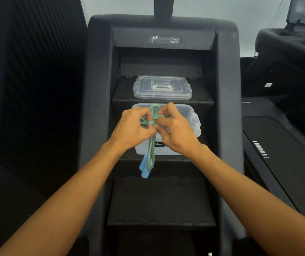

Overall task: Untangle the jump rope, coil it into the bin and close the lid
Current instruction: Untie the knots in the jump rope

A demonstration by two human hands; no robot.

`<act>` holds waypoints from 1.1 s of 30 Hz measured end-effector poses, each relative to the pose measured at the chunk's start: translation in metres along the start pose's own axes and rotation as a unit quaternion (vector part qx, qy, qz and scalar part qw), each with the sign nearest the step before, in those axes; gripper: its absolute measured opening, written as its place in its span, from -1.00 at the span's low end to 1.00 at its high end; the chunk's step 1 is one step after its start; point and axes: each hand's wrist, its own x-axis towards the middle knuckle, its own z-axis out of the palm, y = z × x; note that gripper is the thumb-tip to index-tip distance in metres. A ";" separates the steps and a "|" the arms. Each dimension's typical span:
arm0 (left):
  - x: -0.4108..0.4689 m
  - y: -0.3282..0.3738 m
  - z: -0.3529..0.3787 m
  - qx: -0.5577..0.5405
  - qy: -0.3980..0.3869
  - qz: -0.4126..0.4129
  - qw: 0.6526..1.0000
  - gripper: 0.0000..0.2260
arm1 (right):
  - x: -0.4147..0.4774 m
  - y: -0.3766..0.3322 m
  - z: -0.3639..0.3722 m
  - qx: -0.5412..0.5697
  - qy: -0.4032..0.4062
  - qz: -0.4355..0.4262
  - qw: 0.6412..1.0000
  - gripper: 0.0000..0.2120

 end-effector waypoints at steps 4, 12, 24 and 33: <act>0.002 -0.005 -0.001 -0.042 -0.009 -0.020 0.999 -0.88 | 0.003 0.004 0.000 0.059 -0.005 0.012 0.998 -0.93; 0.002 -0.007 0.000 -0.079 0.006 -0.022 0.997 -0.89 | 0.007 0.005 -0.004 0.132 -0.010 0.044 0.990 -0.91; 0.003 -0.008 0.000 -0.209 0.014 -0.059 0.976 -0.71 | 0.004 0.006 0.002 0.197 0.032 0.160 0.967 -0.88; 0.004 -0.001 0.000 -0.314 0.026 -0.107 0.943 -0.62 | 0.013 -0.001 -0.006 0.407 0.069 0.245 0.877 -0.73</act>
